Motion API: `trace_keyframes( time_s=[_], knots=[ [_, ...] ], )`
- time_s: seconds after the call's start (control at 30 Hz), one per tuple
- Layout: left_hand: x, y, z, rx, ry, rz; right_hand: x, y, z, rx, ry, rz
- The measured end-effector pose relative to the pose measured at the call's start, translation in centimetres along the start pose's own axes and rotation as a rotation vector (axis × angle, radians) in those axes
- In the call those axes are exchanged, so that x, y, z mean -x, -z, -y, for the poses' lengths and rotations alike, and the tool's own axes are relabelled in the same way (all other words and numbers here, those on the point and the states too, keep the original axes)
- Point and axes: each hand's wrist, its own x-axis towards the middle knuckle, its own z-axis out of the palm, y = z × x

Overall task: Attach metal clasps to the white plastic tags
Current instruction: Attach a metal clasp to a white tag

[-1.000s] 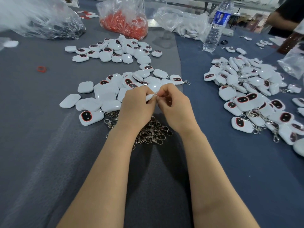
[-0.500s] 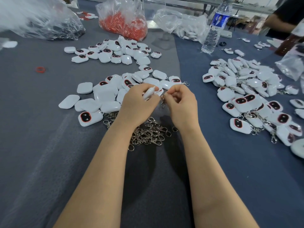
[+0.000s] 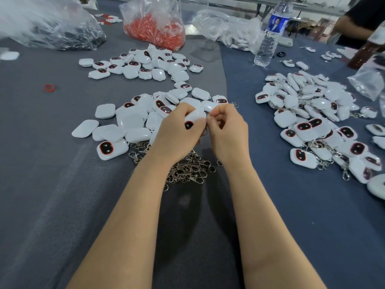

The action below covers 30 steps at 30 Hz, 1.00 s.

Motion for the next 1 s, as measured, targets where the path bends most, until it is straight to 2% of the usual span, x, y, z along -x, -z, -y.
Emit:
trace_keyframes(
  time_s=[0.23, 1.0],
  knots=[
    [0.06, -0.18, 0.39, -0.090, 0.028, 0.027, 0.19, -0.18, 0.00, 0.062, 0.036, 0.021],
    [-0.03, 0.00, 0.52, -0.079, 0.084, -0.010, 0.48, -0.81, -0.04, 0.090, 0.073, 0.020]
  ],
)
